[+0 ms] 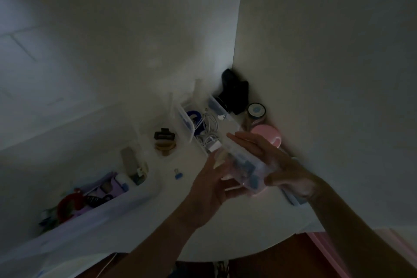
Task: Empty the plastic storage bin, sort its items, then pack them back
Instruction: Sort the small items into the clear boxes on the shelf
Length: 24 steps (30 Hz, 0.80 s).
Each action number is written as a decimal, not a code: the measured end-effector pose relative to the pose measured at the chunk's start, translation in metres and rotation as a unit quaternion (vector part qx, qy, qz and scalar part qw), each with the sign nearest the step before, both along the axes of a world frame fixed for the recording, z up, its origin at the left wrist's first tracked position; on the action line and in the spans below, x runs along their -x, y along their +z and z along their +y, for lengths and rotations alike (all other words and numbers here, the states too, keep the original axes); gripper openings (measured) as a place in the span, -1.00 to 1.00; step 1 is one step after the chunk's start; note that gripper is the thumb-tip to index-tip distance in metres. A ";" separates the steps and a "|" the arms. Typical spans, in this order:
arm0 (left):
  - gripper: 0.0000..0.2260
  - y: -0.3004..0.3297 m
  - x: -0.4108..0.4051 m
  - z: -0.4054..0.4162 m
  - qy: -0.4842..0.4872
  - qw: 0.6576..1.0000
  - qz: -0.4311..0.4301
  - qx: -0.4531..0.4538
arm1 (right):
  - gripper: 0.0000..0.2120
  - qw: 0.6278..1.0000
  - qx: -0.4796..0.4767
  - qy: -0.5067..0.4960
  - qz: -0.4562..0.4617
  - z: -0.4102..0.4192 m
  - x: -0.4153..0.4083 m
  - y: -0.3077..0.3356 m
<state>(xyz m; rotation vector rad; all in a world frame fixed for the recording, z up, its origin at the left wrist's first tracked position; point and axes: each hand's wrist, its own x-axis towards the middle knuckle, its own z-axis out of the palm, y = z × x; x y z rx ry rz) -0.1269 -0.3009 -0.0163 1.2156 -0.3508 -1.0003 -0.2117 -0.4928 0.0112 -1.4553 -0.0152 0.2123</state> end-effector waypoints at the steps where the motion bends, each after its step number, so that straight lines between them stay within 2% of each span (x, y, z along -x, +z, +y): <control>1: -0.63 0.000 0.000 -0.002 0.030 0.998 0.051 0.031 | -0.15 0.999 0.038 0.000 -0.005 -0.002 0.000 0.003; 3: -0.50 -0.002 -0.001 -0.003 0.079 0.993 0.069 0.045 | -0.23 0.984 0.173 -0.039 -0.017 -0.004 0.000 0.006; 5: -0.41 -0.009 -0.006 -0.003 0.117 0.992 0.030 0.031 | -0.33 0.933 0.336 -0.118 -0.046 -0.003 0.000 0.008; 7: -0.32 -0.016 -0.010 -0.002 0.134 0.988 -0.077 -0.003 | -0.48 0.881 0.433 -0.150 -0.117 -0.002 -0.001 0.004; 9: -0.22 -0.023 -0.016 -0.001 0.126 0.968 -0.213 -0.050 | -0.59 0.840 0.498 -0.131 -0.171 -0.001 -0.001 0.005; 10: -0.24 -0.024 -0.019 0.000 0.117 0.958 -0.255 -0.066 | -0.62 0.816 0.535 -0.117 -0.184 -0.001 -0.001 0.008; 11: -0.31 -0.021 -0.020 0.001 0.110 0.959 -0.253 -0.071 | -0.64 0.793 0.571 -0.100 -0.185 -0.001 -0.001 0.011; 14: -0.49 -0.019 -0.022 0.005 0.094 0.950 -0.290 -0.063 | -0.71 0.737 0.653 -0.030 -0.173 0.002 -0.002 0.015; 16: -0.53 -0.021 -0.021 0.005 0.093 0.949 -0.297 -0.049 | -0.80 0.675 0.712 0.006 -0.195 0.011 -0.006 0.010; 19: -0.56 -0.022 -0.018 0.001 0.107 0.949 -0.292 -0.057 | -0.68 0.611 0.758 -0.021 -0.228 0.027 -0.013 0.003; 21: -0.56 -0.023 -0.018 0.001 0.115 0.946 -0.299 -0.057 | -0.67 0.595 0.764 -0.044 -0.246 0.033 -0.017 -0.004; 24: -0.60 -0.023 -0.015 0.002 0.115 0.945 -0.302 -0.059 | -0.77 0.608 0.752 -0.034 -0.253 0.030 -0.019 -0.007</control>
